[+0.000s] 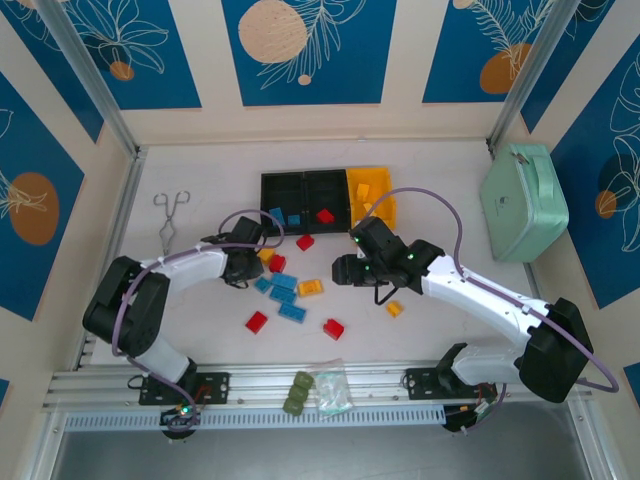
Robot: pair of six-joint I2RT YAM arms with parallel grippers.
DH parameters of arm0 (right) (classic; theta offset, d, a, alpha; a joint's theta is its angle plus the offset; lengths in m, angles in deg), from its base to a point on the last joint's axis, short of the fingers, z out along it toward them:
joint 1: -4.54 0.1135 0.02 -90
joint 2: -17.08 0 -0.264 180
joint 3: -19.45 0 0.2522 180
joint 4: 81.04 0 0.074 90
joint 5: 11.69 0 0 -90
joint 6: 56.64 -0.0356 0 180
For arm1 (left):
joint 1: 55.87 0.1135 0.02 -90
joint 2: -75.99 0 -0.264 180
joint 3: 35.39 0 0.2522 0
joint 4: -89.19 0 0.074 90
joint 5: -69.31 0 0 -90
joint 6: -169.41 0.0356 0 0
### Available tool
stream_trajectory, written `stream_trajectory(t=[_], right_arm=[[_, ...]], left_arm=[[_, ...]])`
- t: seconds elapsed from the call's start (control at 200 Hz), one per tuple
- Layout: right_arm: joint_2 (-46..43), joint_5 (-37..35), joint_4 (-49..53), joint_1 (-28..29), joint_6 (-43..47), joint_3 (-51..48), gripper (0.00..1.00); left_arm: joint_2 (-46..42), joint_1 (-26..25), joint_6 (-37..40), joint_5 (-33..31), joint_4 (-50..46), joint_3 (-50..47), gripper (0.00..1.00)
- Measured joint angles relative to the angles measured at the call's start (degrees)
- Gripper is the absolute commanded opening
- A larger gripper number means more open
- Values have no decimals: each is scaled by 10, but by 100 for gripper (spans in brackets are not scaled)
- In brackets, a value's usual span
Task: Sort the legos into containers by color
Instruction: Pick up the lego from the center of the table, then place the lego in the container.
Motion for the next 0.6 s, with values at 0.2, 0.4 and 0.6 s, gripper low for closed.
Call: stream_trajectory(t=[0.2, 0.4, 0.6], right_arm=[[0, 4, -1, 0, 0, 0, 52], [-21, 27, -22, -2, 3, -16, 52], [-63, 45, -34, -18, 3, -36, 52]], left_arm=[[-43, 0, 25, 3, -29, 4, 20], [-80, -1, 56, 30, -64, 54, 19], [-82, -23, 69, 55, -89, 119, 19]])
